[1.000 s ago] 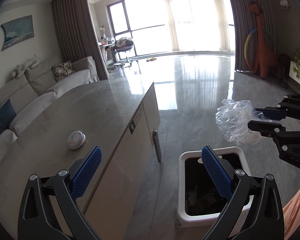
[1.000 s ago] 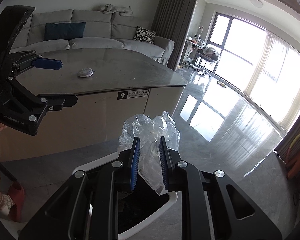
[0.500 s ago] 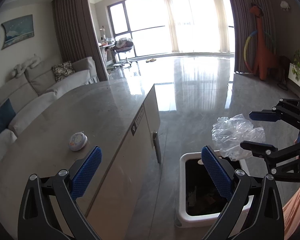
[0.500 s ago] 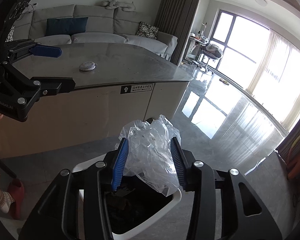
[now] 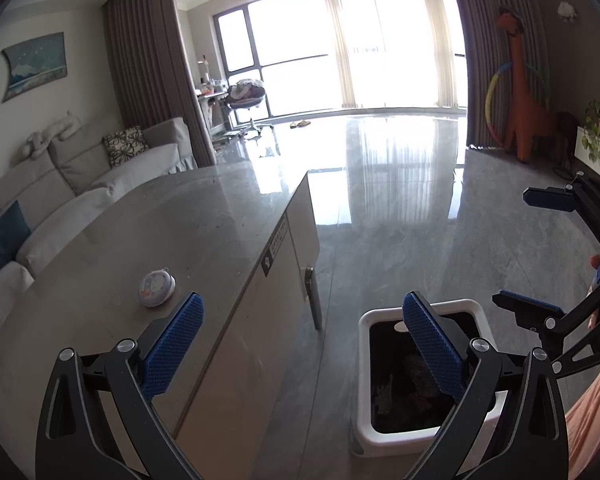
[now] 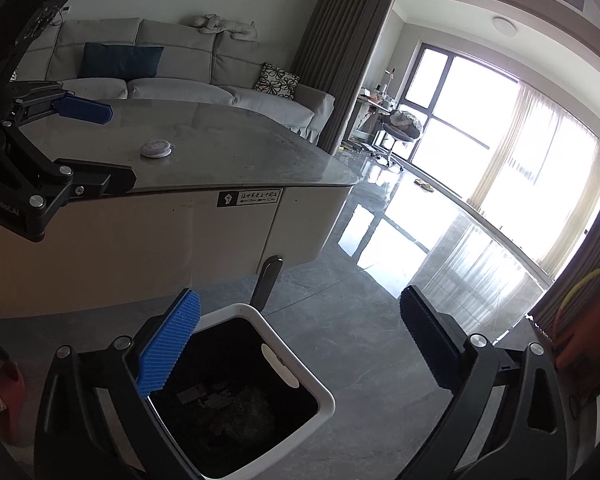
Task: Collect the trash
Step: 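Move both grippers back over the table toward the round white lid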
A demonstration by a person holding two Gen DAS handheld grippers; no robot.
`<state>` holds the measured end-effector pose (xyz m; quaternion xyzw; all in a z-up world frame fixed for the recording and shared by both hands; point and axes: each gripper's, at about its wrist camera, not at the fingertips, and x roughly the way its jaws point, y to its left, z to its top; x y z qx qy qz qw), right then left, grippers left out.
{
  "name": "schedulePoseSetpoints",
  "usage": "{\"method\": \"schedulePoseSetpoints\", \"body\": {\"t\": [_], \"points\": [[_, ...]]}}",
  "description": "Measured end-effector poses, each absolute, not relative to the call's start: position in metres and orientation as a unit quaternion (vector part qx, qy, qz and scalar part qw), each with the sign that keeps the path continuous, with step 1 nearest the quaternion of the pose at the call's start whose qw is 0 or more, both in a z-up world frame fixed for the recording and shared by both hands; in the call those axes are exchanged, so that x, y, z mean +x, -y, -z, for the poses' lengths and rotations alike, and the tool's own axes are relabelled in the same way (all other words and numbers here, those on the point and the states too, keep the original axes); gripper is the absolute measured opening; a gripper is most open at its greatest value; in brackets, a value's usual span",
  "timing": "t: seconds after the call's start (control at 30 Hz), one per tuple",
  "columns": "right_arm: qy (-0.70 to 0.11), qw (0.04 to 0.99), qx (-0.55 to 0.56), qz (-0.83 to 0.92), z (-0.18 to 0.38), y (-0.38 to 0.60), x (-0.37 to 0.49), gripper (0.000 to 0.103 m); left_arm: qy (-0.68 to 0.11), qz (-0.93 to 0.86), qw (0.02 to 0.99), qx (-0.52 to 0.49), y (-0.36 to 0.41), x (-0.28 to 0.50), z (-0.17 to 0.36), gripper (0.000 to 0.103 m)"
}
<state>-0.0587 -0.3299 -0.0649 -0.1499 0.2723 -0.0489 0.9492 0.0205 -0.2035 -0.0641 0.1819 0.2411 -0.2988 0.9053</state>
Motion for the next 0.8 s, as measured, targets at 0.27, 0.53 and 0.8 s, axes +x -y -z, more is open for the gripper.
{"method": "schedulePoseSetpoints", "body": {"t": [0.27,0.53,0.8], "points": [[-0.259,0.954,-0.144,0.05,0.061,0.329,-0.058,0.099,-0.24,0.296,0.907,0.18,0.201,0.021,0.061,0.099],[-0.249,0.956,-0.15,0.051,0.06,0.324,-0.056,0.099,-0.241,0.289,0.911,0.171,0.193,0.024,0.057,0.099],[-0.245,0.956,-0.154,0.046,0.057,0.319,-0.054,0.099,-0.24,0.285,0.913,0.168,0.188,0.027,0.055,0.099]]}}
